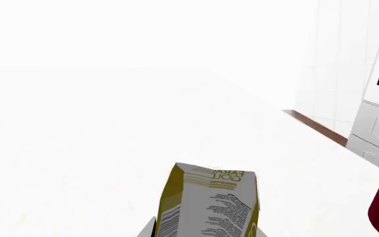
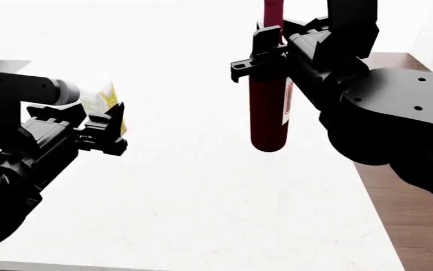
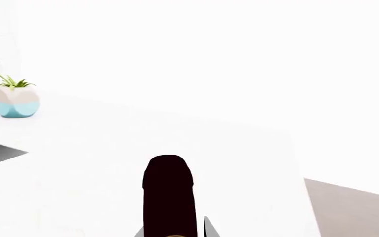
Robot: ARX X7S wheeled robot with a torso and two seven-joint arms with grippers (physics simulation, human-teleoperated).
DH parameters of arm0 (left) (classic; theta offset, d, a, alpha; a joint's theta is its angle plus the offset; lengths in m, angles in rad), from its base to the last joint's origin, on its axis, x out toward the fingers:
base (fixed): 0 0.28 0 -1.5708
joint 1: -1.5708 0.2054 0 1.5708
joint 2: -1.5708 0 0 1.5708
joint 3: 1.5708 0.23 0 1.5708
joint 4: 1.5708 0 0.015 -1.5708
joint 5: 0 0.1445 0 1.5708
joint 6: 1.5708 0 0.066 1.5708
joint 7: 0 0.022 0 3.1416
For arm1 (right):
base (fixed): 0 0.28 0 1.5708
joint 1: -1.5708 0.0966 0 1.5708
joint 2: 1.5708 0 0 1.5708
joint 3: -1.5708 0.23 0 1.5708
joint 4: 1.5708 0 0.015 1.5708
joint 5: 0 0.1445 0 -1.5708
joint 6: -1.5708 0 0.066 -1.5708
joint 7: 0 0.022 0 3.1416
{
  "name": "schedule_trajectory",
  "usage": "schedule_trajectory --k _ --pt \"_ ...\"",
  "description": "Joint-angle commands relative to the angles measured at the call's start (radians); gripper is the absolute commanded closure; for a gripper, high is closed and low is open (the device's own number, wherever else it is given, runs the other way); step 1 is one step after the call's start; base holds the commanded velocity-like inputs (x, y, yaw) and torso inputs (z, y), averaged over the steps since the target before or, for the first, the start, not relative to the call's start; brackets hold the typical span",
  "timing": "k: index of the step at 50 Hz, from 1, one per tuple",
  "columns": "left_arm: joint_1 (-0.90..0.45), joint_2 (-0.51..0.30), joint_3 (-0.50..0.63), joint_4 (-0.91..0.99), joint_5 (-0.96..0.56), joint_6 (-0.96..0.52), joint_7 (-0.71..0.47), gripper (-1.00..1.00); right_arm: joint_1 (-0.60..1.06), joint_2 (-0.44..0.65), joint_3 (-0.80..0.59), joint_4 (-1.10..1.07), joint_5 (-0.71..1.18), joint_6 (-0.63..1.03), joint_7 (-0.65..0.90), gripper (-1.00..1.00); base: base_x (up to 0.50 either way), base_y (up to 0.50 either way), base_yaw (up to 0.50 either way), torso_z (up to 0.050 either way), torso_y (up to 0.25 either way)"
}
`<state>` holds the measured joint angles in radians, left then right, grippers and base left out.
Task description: Move the drinks to the dining counter.
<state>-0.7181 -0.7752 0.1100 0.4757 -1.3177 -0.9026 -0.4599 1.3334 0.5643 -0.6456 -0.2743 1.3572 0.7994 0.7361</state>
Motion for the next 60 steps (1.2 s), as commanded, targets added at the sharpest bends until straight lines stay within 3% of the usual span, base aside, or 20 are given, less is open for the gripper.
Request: schedule_trajectory --k 1,55,56,60 --pt "0.008 -0.010 -0.010 0.013 -0.013 0.000 -0.018 1.00 -0.040 0.011 0.015 -0.009 -0.018 -0.025 -0.002 1.00 0.00 0.00 0.00 0.000 0.000" --pt "0.020 -0.023 0.003 0.029 -0.015 0.005 -0.015 1.00 -0.120 0.022 -0.001 -0.008 -0.032 -0.060 -0.017 1.00 0.00 0.00 0.00 0.000 0.001" --pt "0.020 -0.023 0.006 0.030 -0.012 0.005 -0.015 1.00 -0.118 0.023 -0.001 -0.009 -0.031 -0.056 -0.012 -1.00 0.00 0.00 0.00 0.000 0.000" --pt "0.022 -0.021 0.007 0.030 -0.012 0.006 -0.015 1.00 -0.116 0.025 -0.001 -0.012 -0.030 -0.055 -0.008 -1.00 0.00 0.00 0.00 0.000 0.000"
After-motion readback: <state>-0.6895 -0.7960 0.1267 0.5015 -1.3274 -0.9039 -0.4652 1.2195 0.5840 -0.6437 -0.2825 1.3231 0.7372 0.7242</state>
